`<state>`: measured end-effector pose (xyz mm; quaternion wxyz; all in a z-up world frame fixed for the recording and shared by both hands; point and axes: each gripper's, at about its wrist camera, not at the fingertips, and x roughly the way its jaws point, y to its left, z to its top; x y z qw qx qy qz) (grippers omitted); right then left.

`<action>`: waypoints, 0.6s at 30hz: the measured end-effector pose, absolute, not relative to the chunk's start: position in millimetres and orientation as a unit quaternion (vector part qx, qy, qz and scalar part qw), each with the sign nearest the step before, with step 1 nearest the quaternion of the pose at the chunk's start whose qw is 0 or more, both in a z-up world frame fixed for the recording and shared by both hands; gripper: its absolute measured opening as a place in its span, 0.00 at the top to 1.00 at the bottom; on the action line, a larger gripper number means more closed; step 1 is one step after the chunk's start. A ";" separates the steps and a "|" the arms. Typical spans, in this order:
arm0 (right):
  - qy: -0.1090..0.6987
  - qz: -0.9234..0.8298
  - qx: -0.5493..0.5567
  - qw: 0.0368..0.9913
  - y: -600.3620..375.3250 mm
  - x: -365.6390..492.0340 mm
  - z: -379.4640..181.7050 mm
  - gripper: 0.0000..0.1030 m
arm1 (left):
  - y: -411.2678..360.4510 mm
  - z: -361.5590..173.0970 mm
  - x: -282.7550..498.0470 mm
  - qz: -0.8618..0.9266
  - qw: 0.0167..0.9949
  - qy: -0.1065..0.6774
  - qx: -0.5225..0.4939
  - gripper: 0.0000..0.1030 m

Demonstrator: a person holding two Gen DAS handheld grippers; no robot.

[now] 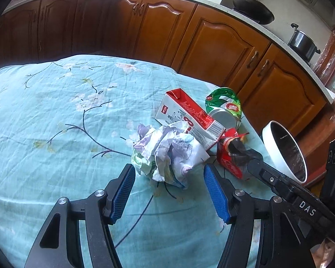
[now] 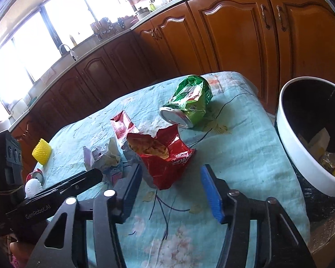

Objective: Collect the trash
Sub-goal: 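Grasp the red chip bag with the right tool while the left tool grasps crumpled white paper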

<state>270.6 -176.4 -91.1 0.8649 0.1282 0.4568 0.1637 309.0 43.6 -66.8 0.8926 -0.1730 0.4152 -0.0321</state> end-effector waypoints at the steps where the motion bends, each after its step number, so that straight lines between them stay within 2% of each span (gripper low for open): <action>1: 0.461 0.159 0.125 0.864 -176.4 273.4 -93.7 0.74 | 43.3 -68.3 311.8 -0.031 0.892 0.416 -0.173 0.43; 3: 0.463 0.153 0.126 0.864 -178.7 274.4 -95.8 0.91 | 42.6 -71.2 315.8 -0.032 0.892 0.418 -0.171 0.62; 4: 0.461 0.152 0.128 0.865 -180.9 272.4 -95.3 0.92 | 42.0 -73.0 317.1 -0.038 0.890 0.421 -0.174 0.78; 5: 0.458 0.152 0.130 0.866 -182.7 270.0 -93.9 0.93 | 41.7 -74.9 317.7 -0.042 0.888 0.423 -0.175 0.83; 10: 0.448 0.152 0.139 0.870 -194.0 255.2 -86.8 0.96 | 38.6 -72.4 310.2 -0.053 0.891 0.418 -0.171 0.92; 18: 0.437 0.144 0.156 0.874 -220.4 231.3 -75.3 0.96 | 18.0 -55.9 286.3 -0.087 0.899 0.402 -0.153 0.93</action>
